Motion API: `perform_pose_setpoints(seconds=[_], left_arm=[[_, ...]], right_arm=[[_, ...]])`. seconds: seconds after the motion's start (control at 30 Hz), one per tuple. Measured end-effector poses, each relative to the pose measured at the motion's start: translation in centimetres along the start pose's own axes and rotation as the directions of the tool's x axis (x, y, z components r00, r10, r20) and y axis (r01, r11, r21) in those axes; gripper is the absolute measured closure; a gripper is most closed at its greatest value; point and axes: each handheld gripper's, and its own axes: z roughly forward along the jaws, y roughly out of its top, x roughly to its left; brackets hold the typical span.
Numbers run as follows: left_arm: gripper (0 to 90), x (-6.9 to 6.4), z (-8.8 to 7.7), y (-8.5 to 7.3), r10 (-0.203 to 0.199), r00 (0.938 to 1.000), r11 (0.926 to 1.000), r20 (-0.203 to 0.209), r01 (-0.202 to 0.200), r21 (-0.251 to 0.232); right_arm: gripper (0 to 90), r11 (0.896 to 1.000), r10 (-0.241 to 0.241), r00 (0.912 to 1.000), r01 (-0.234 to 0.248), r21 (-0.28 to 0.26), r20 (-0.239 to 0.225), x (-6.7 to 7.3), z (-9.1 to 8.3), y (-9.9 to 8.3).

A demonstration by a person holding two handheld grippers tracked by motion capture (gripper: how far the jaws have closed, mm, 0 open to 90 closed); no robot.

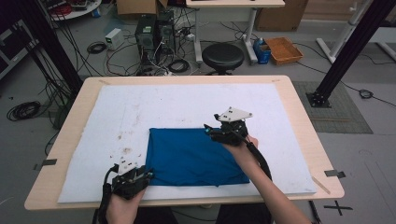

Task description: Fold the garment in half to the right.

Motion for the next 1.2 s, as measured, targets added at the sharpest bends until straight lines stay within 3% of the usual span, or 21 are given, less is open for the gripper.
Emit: perform_pose_setpoints(seconds=[0.1, 0.37, 0.6, 0.87, 1.07, 1.2], left_arm=[[73.2, -0.3, 0.0, -0.1, 0.012, 0.9999, 0.9999, 0.004, -0.012, -0.005], [81.6, -0.7, 0.2, -0.1, 0.025, 0.9997, 0.9997, 0.002, -0.025, -0.007], [82.5, -0.6, 0.2, -0.1, 0.015, 0.9999, 0.9998, 0.003, -0.015, -0.013], [82.7, -0.5, 0.2, -0.2, 0.020, 0.9998, 0.9996, 0.007, -0.020, -0.019], [82.9, -0.5, 0.2, -0.2, 0.018, 0.9998, 0.9996, 0.010, -0.018, -0.024], [82.9, -0.5, 0.2, -0.2, 0.018, 0.9997, 0.9996, 0.015, -0.017, -0.022]], right_arm=[[45.3, 1.000, -0.001, 1.0000, 0.002, 0.002, -0.006, 0.6, 0.7, 0.3], [48.1, 1.000, -0.004, 0.9996, 0.004, 0.010, -0.029, 2.4, 3.0, 1.9], [50.0, 0.999, 0.040, 0.9987, -0.039, 0.034, -0.032, 4.4, 5.9, 3.1], [51.9, 0.991, 0.114, 0.9915, -0.109, 0.080, -0.062, 6.6, 10.0, 4.3], [53.3, 0.981, 0.145, 0.9875, -0.136, 0.136, -0.061, 8.5, 13.4, 5.3], [55.2, 0.977, 0.139, 0.9887, -0.127, 0.173, -0.056, 9.6, 15.4, 5.6]])
